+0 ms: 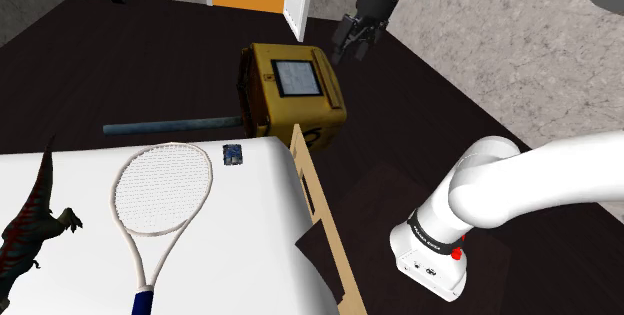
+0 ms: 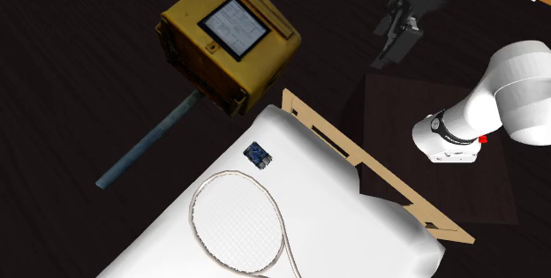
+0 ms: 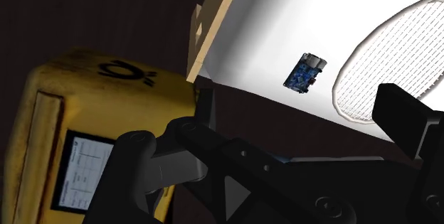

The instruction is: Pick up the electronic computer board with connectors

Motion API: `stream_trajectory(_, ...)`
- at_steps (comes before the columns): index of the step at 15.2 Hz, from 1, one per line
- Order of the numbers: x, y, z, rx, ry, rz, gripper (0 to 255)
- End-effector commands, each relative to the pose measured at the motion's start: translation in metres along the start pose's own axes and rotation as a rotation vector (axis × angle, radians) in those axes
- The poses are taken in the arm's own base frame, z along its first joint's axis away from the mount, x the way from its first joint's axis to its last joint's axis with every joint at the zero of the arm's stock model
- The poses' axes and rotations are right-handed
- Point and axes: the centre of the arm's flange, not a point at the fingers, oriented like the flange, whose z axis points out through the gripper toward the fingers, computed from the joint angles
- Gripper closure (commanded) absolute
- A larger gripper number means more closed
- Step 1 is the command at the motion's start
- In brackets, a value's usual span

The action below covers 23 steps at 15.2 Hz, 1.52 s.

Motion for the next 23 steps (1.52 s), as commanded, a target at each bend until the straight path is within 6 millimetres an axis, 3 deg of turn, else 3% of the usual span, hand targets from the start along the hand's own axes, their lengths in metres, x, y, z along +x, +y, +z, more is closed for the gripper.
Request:
stream_trajectory(1, 0.011, -0.014, 0.022, -0.006, -0.005, 0.017, 0)
stream_trajectory(23, 0.128, -0.117, 0.276, -0.072, -0.075, 0.199, 0)
